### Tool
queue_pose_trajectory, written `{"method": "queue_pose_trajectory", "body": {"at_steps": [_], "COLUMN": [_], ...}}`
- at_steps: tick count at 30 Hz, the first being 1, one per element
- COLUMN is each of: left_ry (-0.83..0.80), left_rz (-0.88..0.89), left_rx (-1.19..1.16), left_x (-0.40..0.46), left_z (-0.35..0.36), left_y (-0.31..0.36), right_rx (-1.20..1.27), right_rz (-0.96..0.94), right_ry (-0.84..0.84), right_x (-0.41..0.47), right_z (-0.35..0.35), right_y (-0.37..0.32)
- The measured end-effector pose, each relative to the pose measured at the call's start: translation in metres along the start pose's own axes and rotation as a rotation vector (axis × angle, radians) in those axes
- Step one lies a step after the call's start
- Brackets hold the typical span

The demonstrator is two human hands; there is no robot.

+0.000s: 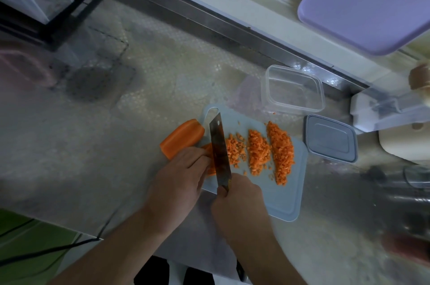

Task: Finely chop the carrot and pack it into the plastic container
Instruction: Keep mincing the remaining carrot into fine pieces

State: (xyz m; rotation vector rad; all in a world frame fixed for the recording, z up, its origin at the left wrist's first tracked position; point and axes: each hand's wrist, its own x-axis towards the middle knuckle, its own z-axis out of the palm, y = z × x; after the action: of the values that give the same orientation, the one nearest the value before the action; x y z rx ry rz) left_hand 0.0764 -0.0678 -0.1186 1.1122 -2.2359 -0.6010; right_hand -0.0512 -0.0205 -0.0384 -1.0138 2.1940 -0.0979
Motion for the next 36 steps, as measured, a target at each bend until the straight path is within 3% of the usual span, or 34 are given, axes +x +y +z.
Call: {"method": "queue_pose_trajectory", "body": {"at_steps": [10,19,24,27,32,36], "left_ry": [-0.074,-0.064,-0.264,-0.374,-0.369,-0.249], "left_rz": [0.033,-0.12,-0.18,-0.184,-0.181,-0.12], "left_rx": [0.008,-0.07,-0.069,0.094,0.148,0.121], "left_x": [0.002,0.008,0.011,0.014,0.015,0.008], "left_z": [-0.003,-0.01,-0.012,-0.007,-0.003,-0.002], "left_y": [0.0,0.015,0.025,0.024,0.023,0.02], "right_rx": [0.001,0.044,0.074,0.083,0.093,0.112], "right_rz": [0.01,-0.018,-0.012,-0.022,-0.034,-0.051], "right_ry": [0.0,0.034,0.002,-0.012,0.009,0.002], "right_x": [-0.003,-0.002,-0.003,-0.002,0.002,0.004], "right_z": [0.002,0.004,0.002,0.001,0.002,0.002], "right_y": [-0.006,0.003,0.002,0.004,0.012,0.017]}}
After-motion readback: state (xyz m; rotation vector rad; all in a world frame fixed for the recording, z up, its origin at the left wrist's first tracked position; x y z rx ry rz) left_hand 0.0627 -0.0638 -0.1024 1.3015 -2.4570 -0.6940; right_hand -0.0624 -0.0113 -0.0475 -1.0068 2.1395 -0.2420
